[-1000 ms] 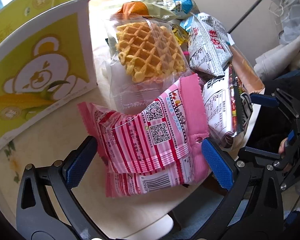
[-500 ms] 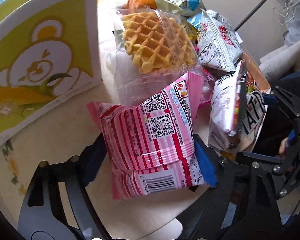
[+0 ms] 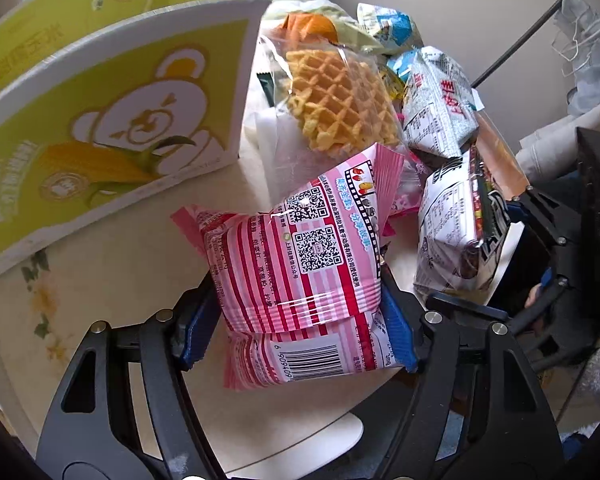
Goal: Organize snacks
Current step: 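Grasp the pink striped bag with the left tool while the right grasps the TATRE bag, then drop the pink bag into the box with the left tool while the right drops TATRE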
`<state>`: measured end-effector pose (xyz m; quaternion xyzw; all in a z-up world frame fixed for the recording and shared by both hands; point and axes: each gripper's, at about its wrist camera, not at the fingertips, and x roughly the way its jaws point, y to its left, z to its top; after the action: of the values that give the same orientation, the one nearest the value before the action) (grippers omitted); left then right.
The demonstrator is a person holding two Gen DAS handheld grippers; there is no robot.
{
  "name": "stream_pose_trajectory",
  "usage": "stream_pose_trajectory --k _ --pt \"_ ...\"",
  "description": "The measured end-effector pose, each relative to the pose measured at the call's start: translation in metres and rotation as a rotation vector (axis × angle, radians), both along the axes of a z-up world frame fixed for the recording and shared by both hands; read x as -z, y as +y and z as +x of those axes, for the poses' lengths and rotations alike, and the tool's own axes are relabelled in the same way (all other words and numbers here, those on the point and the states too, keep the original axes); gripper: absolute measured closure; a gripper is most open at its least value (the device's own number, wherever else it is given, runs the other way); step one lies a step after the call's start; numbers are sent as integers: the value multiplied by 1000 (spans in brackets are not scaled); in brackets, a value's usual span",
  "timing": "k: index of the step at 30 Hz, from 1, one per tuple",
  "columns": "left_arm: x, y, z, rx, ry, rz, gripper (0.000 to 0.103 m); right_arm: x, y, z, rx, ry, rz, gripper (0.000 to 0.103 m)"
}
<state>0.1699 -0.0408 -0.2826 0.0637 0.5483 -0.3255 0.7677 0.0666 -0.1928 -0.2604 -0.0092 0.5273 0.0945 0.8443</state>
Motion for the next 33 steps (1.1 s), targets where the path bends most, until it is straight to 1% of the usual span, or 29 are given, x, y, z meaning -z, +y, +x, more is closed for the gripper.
stream_pose_trajectory --k 1,4,7,9,14,20,22,23,28,31,32,33 --pt "-3 1 -2 -1 -7 0 35 1 0 0 -2 3 -7 11" --pt "-9 3 -5 1 -19 -2 35 3 2 3 -4 4 -52 35" --pt "-17 6 -8 -2 -35 -2 35 0 2 4 2 6 -58 44" --pt "-24 10 -10 -8 -46 -5 35 -5 3 5 -4 0 -53 47" --pt "-44 24 -15 -33 -77 -22 35 -24 3 4 0 -18 -34 48" --pt "-82 44 -17 -71 -138 -49 35 -64 12 17 9 -73 -19 48" --pt "-98 51 -16 -79 -173 -60 35 -83 17 21 17 -100 -11 48" --pt "-108 55 -14 -86 -192 -67 35 -88 17 25 21 -110 -9 48" --pt "-148 78 3 -131 -261 -102 35 -133 33 50 10 -185 -19 48" --pt "-166 90 18 -165 -307 -104 35 -152 44 67 -21 -226 -25 48" --pt "-170 94 22 -178 -317 -102 35 -158 51 64 -28 -236 -26 48" --pt "-174 98 29 -197 -327 -99 35 -164 55 74 -42 -246 -19 48"
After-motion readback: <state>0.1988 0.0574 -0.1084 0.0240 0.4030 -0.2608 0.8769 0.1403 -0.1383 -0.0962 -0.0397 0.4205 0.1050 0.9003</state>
